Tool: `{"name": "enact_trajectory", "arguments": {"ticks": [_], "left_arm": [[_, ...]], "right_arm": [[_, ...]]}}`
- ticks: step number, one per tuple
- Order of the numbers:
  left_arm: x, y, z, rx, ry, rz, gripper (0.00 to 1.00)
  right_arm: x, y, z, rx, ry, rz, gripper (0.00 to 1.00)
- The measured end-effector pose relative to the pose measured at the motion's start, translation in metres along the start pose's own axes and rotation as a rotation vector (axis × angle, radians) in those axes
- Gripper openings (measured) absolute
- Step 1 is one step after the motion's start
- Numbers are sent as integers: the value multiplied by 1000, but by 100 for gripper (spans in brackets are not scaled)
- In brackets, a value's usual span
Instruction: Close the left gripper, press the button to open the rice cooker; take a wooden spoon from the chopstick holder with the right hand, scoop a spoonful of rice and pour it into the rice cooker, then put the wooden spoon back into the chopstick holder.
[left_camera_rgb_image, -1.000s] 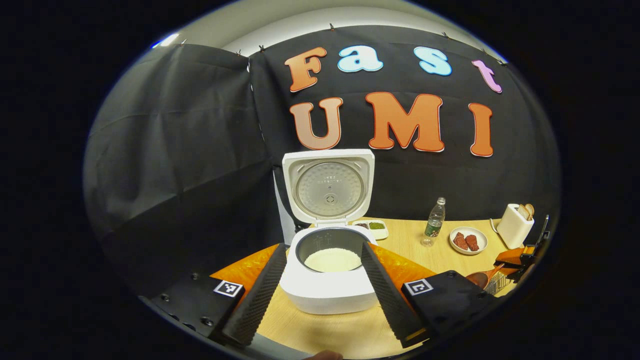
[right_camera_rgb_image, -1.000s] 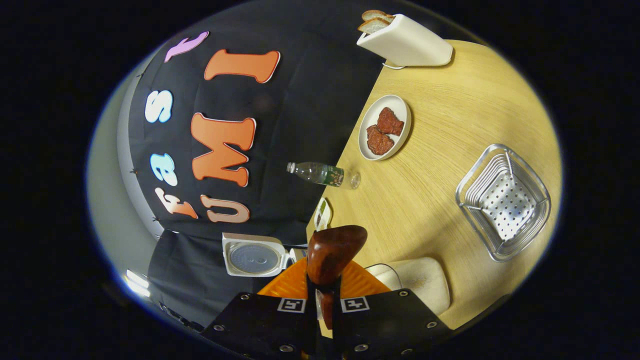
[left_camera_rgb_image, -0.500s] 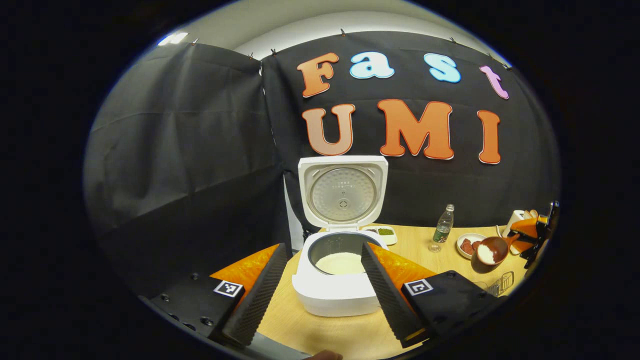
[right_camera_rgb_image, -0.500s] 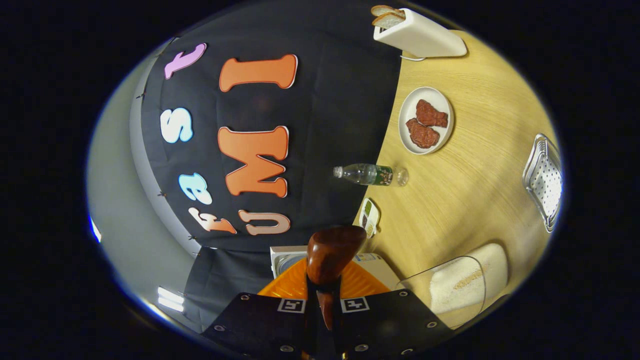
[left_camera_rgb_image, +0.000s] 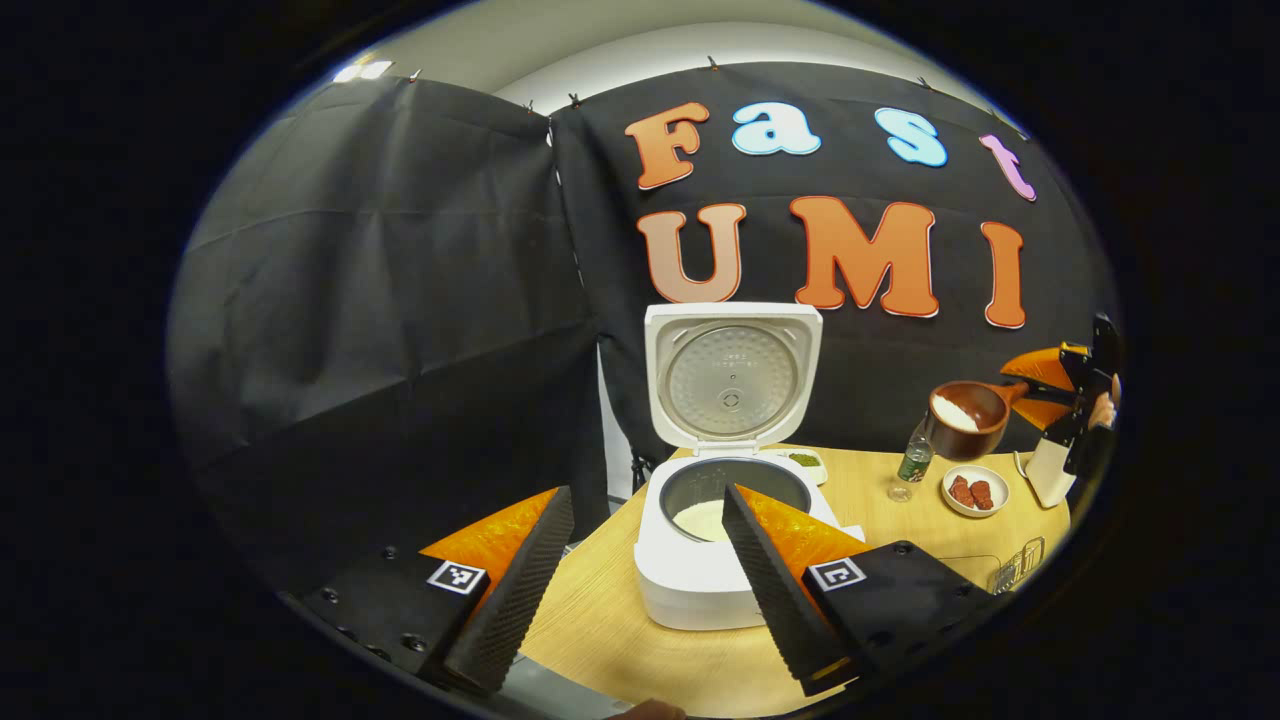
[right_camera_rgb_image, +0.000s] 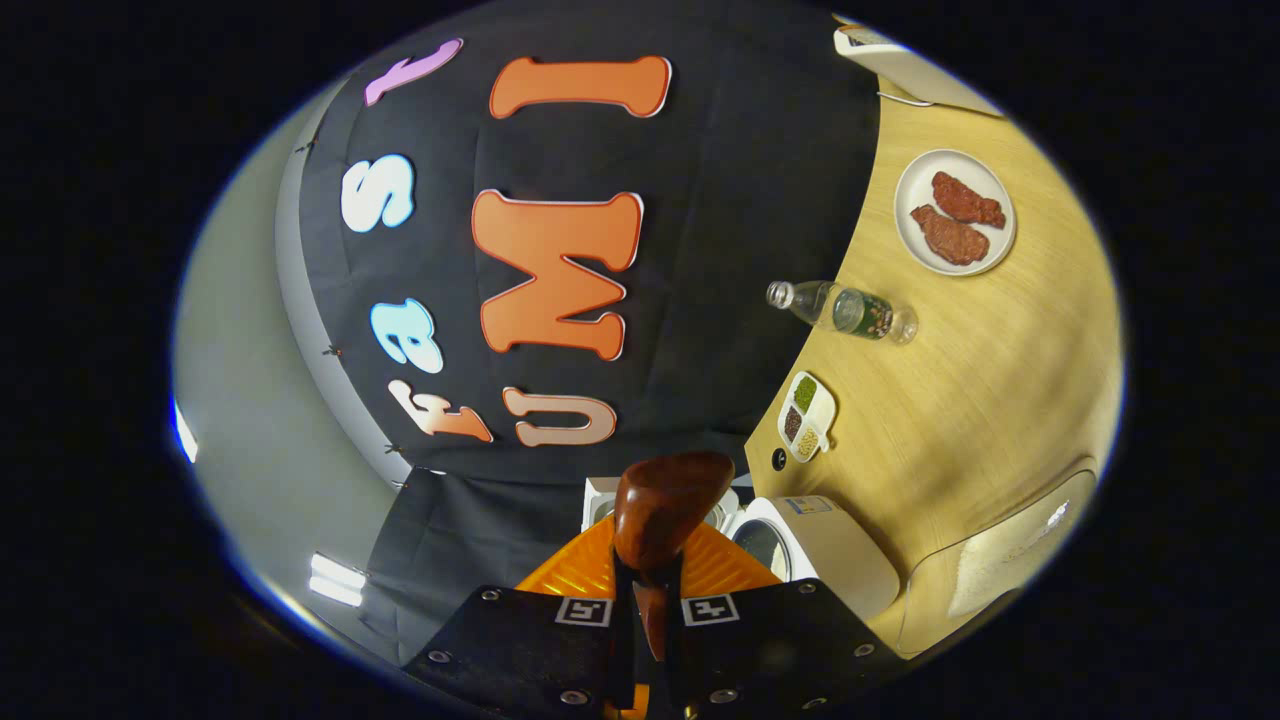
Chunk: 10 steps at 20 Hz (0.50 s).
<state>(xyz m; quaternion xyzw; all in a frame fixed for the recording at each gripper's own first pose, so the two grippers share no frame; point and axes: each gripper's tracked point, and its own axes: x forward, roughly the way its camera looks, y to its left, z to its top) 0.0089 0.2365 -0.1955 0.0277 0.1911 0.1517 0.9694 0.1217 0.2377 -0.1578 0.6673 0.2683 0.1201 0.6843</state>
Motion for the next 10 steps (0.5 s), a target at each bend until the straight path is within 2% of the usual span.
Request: {"name": "enact_trajectory", "arguments": {"ticks": [1, 2, 5, 6, 8, 9, 10], "left_arm": [[1, 8, -2, -5, 4, 9, 100], [2, 15, -5, -11, 9, 19, 97], [8, 39, -14, -26, 28, 49, 97], [10, 46, -17, -28, 35, 57, 100], [13, 59, -22, -30, 47, 73, 97], [16, 64, -25, -31, 54, 80, 97], [20, 68, -28, -33, 63, 80, 97]], "right_arm": [[15, 5, -8, -10, 12, -5, 11], [28, 10, -16, -20, 23, -11, 11], [71, 15, -36, -85, 36, -42, 11], [83, 15, -42, -116, 36, -62, 11], [108, 12, -53, -218, 35, -106, 11], [121, 12, -57, -273, 31, -119, 7], [132, 10, -62, -322, 27, -139, 11]]}}
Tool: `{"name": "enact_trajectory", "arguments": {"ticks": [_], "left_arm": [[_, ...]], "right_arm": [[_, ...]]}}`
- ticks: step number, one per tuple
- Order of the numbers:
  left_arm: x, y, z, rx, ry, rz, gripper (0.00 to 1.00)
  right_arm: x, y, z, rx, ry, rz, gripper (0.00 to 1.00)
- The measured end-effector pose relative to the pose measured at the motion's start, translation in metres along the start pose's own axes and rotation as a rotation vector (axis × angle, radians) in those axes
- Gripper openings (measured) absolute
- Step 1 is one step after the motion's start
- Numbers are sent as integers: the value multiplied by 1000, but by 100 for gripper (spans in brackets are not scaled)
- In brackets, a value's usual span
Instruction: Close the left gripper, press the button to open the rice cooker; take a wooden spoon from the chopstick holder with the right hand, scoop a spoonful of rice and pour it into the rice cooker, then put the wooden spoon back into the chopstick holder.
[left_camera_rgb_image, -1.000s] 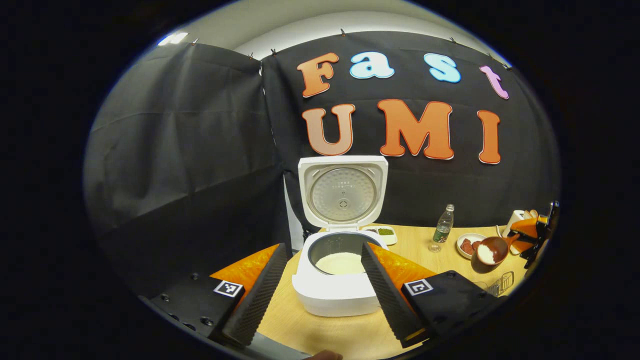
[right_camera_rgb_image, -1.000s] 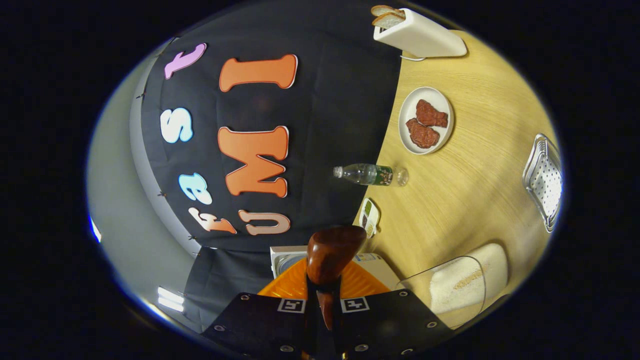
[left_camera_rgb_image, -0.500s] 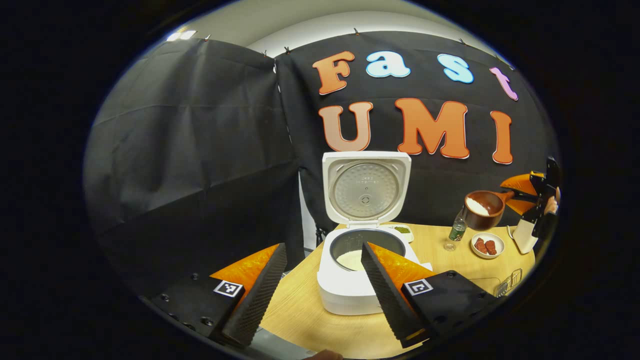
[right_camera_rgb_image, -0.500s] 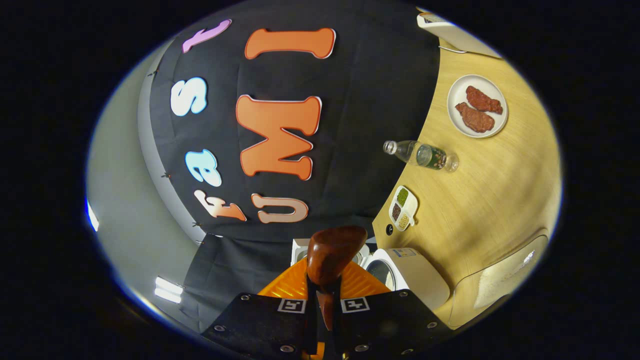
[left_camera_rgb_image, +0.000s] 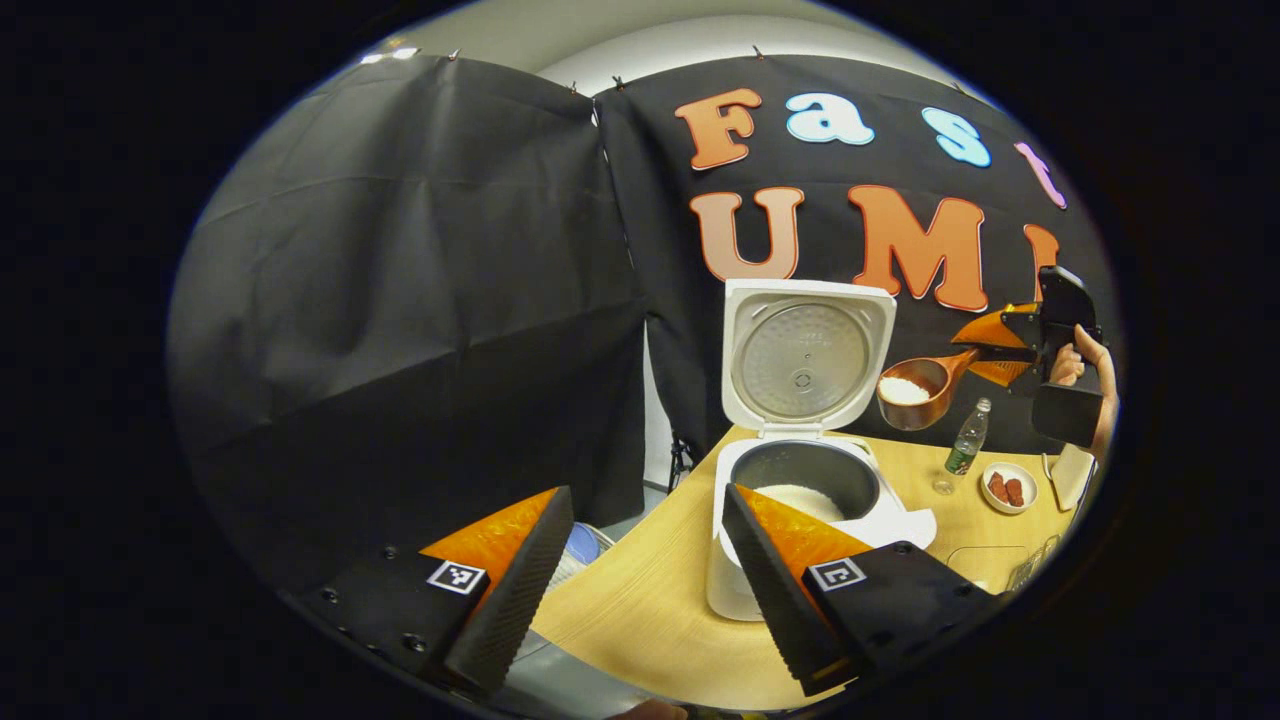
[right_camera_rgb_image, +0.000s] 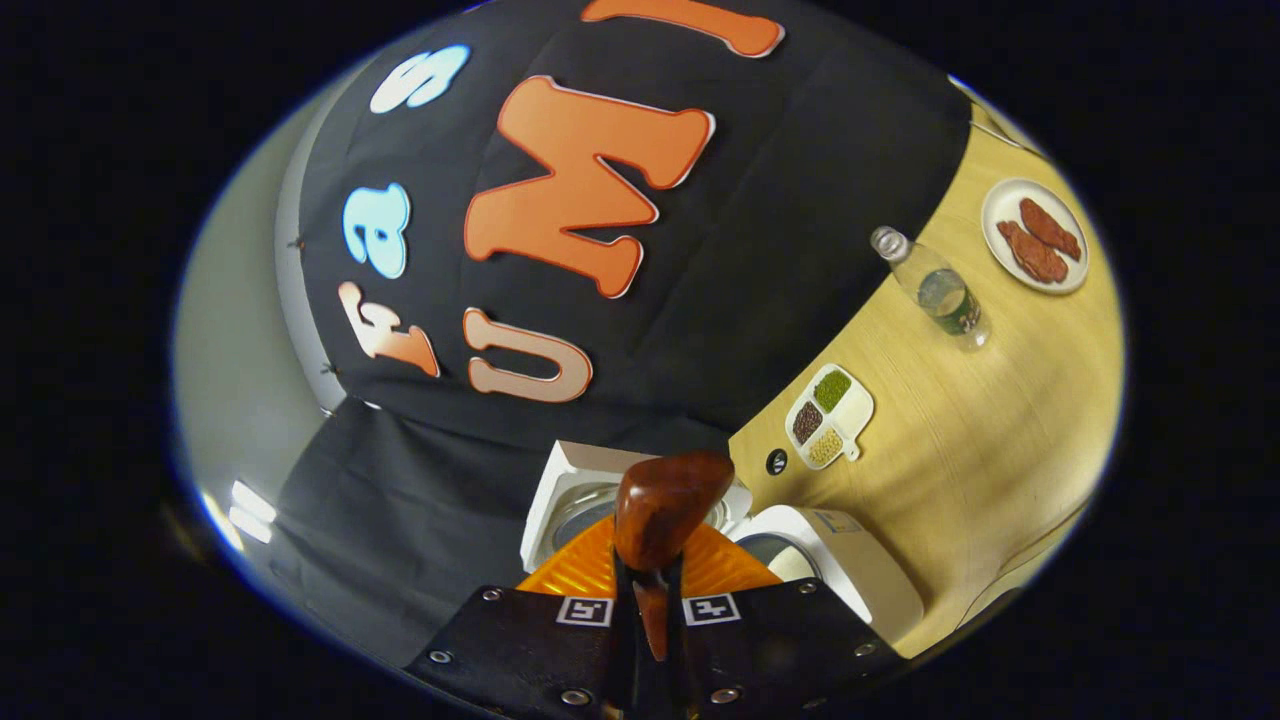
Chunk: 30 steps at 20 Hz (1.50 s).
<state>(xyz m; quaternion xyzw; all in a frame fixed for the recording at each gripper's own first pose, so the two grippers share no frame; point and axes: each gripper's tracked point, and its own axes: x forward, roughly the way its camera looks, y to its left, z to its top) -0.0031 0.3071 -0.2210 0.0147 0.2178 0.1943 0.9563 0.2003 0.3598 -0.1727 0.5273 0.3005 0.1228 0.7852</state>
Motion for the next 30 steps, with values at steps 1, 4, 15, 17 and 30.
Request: {"name": "enact_trajectory", "arguments": {"ticks": [1, 4, 15, 17, 30], "left_arm": [[4, 4, -3, 1, 6, 3, 97], [14, 10, -5, 12, 17, 3, 100], [24, 9, -4, 30, 18, -7, 96], [20, 7, -4, 30, 19, -4, 96], [-13, 14, -8, 18, 14, 45, 97]], "right_arm": [[11, -2, -4, -53, -3, -32, 11], [37, -5, -14, -301, -35, -128, 11], [59, 63, -86, -980, 2, 12, 11], [57, 75, -98, -1091, 3, 68, 11], [36, 91, -126, -1336, -31, 188, 11]]}}
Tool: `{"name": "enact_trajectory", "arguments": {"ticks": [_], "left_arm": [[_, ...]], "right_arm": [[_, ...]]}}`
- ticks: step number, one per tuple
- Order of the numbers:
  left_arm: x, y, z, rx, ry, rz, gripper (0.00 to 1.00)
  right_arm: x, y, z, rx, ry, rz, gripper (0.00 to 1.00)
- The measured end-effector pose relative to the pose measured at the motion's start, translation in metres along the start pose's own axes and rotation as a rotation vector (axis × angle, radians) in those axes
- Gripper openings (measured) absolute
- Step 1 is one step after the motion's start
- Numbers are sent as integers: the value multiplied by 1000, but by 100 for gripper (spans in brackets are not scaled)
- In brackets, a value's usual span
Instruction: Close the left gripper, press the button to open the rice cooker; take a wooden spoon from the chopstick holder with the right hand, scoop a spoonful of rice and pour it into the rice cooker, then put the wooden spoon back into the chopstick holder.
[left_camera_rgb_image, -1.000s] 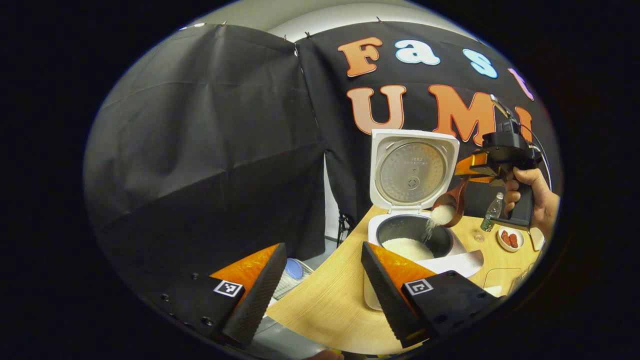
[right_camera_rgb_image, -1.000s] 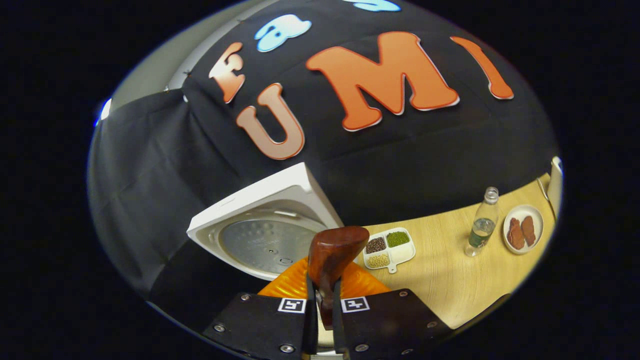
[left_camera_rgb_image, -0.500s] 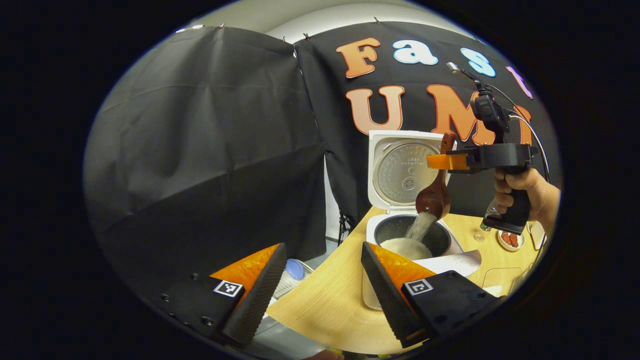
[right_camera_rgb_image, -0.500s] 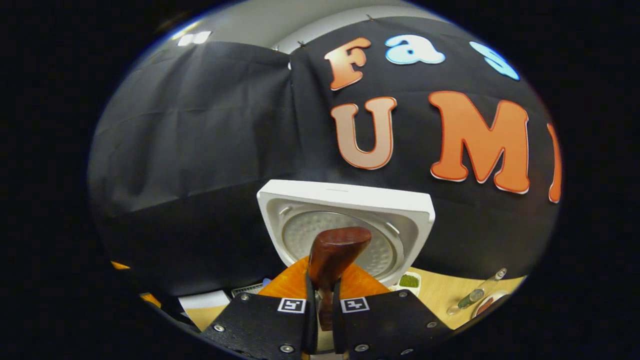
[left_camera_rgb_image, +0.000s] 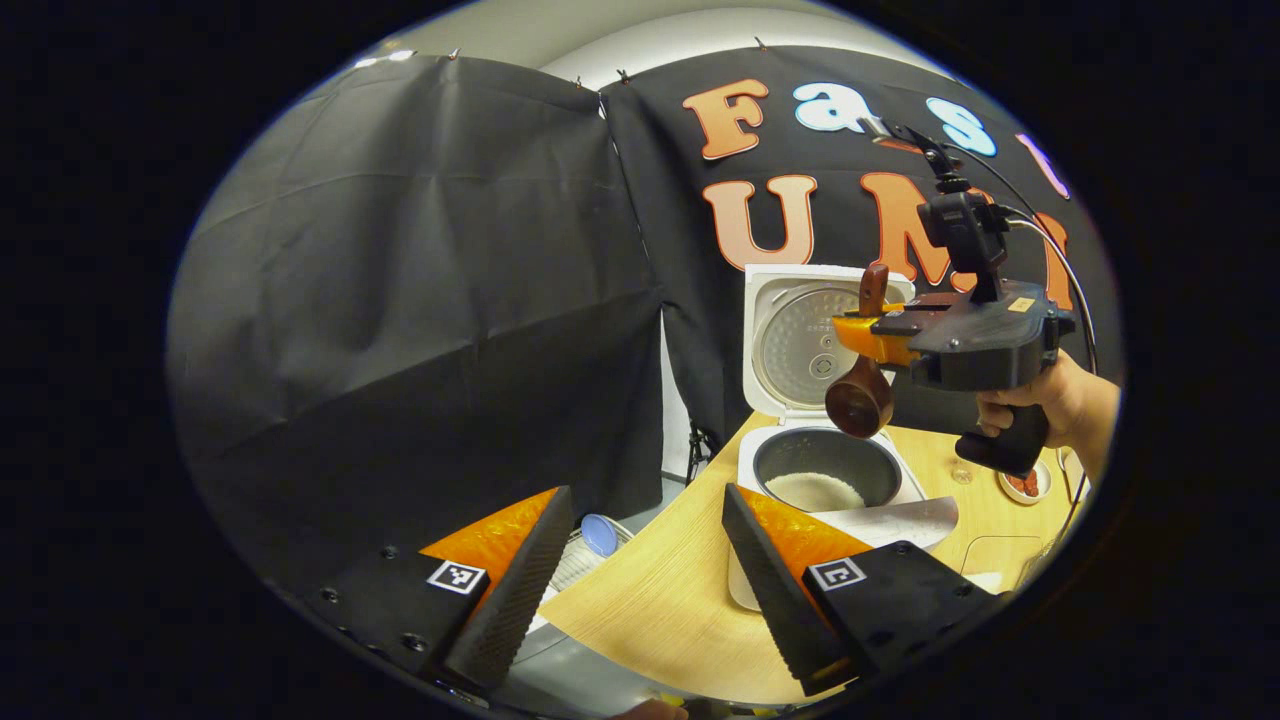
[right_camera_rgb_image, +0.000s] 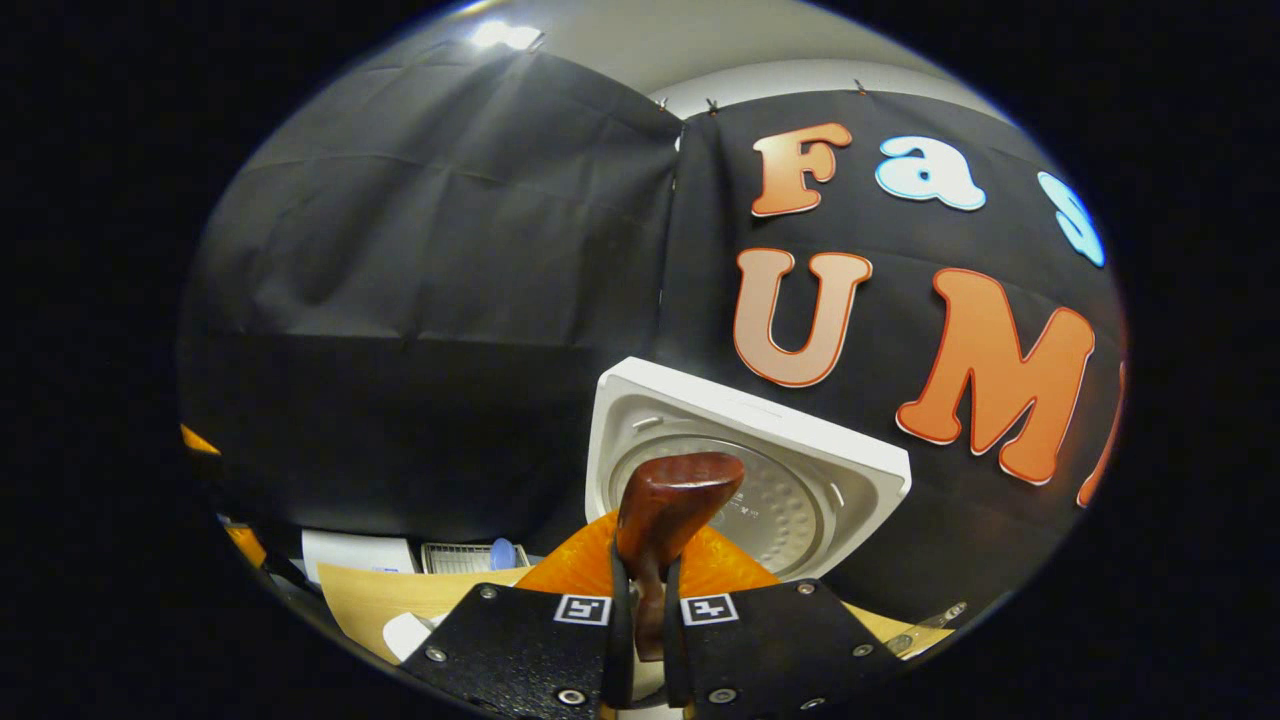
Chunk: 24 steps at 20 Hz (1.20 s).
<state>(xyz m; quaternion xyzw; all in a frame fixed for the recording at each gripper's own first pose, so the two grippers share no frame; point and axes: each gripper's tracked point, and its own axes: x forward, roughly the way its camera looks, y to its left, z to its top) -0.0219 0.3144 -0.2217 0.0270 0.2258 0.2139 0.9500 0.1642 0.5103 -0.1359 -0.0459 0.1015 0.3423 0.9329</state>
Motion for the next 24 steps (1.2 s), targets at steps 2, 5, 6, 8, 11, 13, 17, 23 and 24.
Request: {"name": "enact_trajectory", "arguments": {"ticks": [2, 5, 6, 8, 11, 13, 17, 23, 24], "left_arm": [[-6, -2, 1, -3, -2, 6, 97], [-11, -10, 6, 13, -16, 1, 97], [-12, -18, 9, 21, -22, -11, 97], [-14, -36, 15, 33, -33, -38, 97], [-18, -77, 18, 47, -37, -104, 100], [-19, -111, 18, 76, -32, -156, 100], [-32, -174, 21, 110, -44, -256, 100], [-46, -251, 18, 128, -23, -367, 100], [-47, -260, 21, 135, -25, -374, 97]], "right_arm": [[-6, -23, 8, 139, -7, -16, 11], [-32, -57, 12, 329, 3, -41, 11], [-47, -73, 9, 390, 1, -58, 11], [-83, -106, 0, 498, -7, -98, 11], [-146, -159, -26, 590, -3, -187, 11], [-188, -186, -56, 616, 34, -249, 11], [-277, -240, -110, 669, 69, -408, 11], [-390, -295, -182, 709, 97, -614, 12], [-403, -303, -192, 718, 100, -642, 11]]}}
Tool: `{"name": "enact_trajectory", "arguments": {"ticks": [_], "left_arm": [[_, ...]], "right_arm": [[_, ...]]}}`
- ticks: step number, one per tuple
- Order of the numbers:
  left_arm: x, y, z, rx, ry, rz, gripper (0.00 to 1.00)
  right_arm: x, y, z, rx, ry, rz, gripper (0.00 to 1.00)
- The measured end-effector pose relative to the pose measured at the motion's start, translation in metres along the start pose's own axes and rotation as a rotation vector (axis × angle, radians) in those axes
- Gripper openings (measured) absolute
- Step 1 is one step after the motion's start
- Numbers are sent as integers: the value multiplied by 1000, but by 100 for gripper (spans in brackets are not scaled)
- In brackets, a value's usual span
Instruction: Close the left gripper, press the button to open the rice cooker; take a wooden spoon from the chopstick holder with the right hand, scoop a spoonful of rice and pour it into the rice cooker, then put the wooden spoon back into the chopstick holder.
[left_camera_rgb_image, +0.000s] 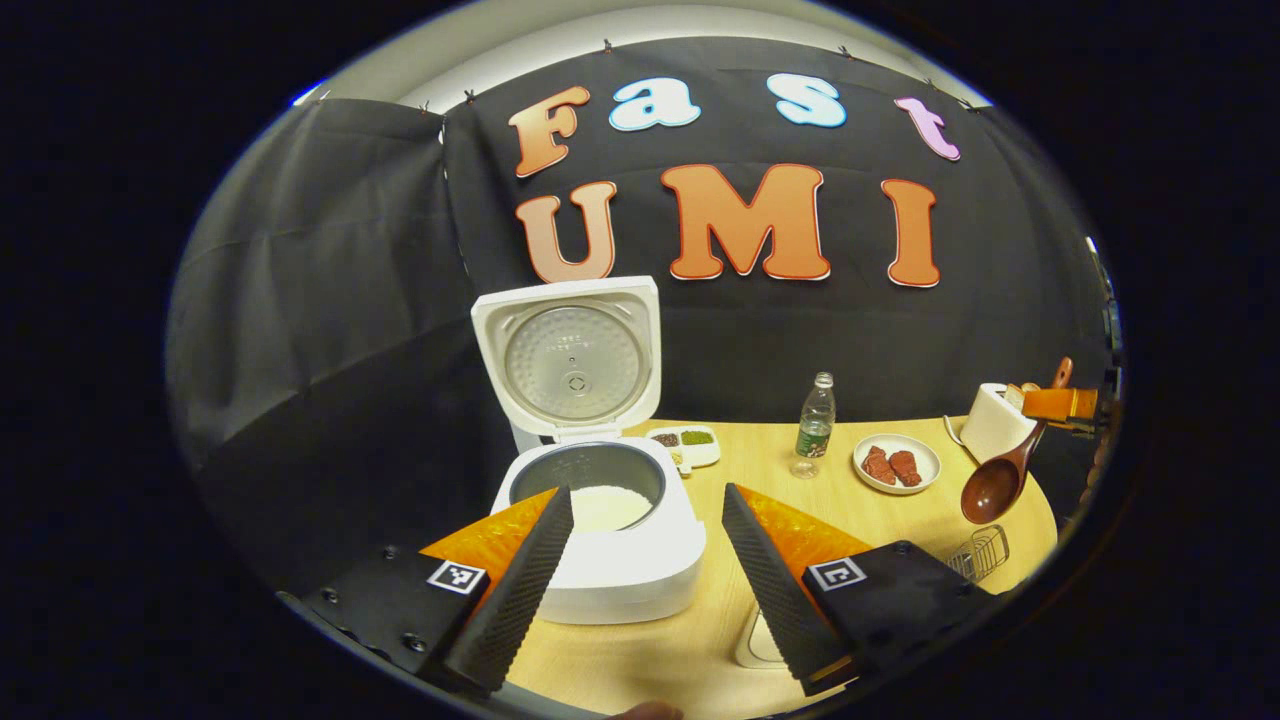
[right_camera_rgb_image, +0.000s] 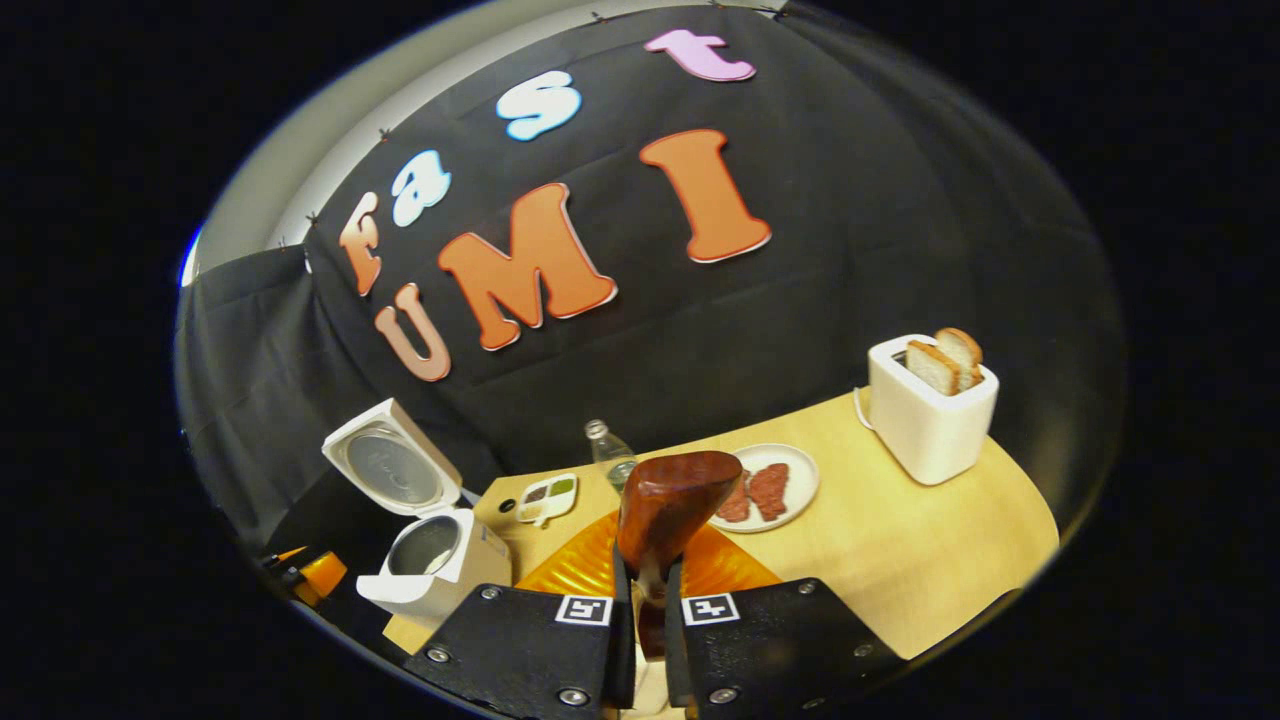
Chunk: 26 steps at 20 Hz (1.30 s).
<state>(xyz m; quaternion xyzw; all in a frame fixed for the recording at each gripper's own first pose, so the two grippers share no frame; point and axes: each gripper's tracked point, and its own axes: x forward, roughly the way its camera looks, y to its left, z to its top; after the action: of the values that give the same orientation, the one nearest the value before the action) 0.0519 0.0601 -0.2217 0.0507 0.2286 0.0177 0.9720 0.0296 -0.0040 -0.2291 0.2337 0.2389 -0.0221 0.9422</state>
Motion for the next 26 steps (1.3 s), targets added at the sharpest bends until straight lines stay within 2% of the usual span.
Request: {"name": "enact_trajectory", "arguments": {"ticks": [1, 3, 5, 6, 7, 9, 11, 12, 13, 15, 17, 18, 20, 21, 22, 24, 25, 26], "left_arm": [[2, -6, 3, 5, -6, -2, 100], [5, -16, 10, 10, -17, -8, 97], [8, -22, 15, -1, -19, -13, 96], [10, -22, 17, -2, -17, -8, 100], [9, -20, 18, 0, -17, -3, 96], [14, -14, 25, 7, -20, 10, 96], [18, -5, 32, 15, -24, 26, 100], [21, 1, 36, 17, -27, 36, 96], [24, 7, 41, 14, -29, 43, 100], [32, 23, 53, -8, -33, 58, 96], [45, 46, 74, -40, -50, 77, 100], [53, 60, 88, -58, -59, 90, 96], [76, 76, 118, -104, -53, 90, 100], [87, 90, 134, -132, -55, 96, 96], [100, 102, 151, -148, -60, 100, 100], [127, 123, 187, -142, -74, 113, 96], [139, 131, 203, -132, -92, 118, 100], [155, 135, 217, -136, -103, 110, 97]], "right_arm": [[15, -21, 5, 14, -2, -25, 11], [-2, -51, -5, 37, -2, -66, 11], [-9, -69, -14, 50, -12, -90, 11], [-28, -70, -27, 48, -10, -97, 12], [-28, -76, -35, 45, -3, -106, 12], [-25, -86, -52, 46, 17, -123, 13], [-20, -87, -61, 67, 10, -115, 13], [-17, -87, -70, 76, 18, -116, 13], [-15, -91, -81, 76, 36, -130, 15], [-11, -96, -96, 84, 51, -145, 15], [-10, -101, -104, 107, 50, -164, 16], [-10, -103, -108, 129, 51, -176, 17], [-10, -105, -117, 180, 59, -188, 19], [-12, -104, -122, 195, 76, -189, 20], [-14, -107, -121, 199, 67, -205, 22], [-17, -112, -120, 190, 69, -247, 25], [-21, -115, -123, 187, 91, -270, 37], [-24, -115, -118, 186, 85, -286, 46]]}}
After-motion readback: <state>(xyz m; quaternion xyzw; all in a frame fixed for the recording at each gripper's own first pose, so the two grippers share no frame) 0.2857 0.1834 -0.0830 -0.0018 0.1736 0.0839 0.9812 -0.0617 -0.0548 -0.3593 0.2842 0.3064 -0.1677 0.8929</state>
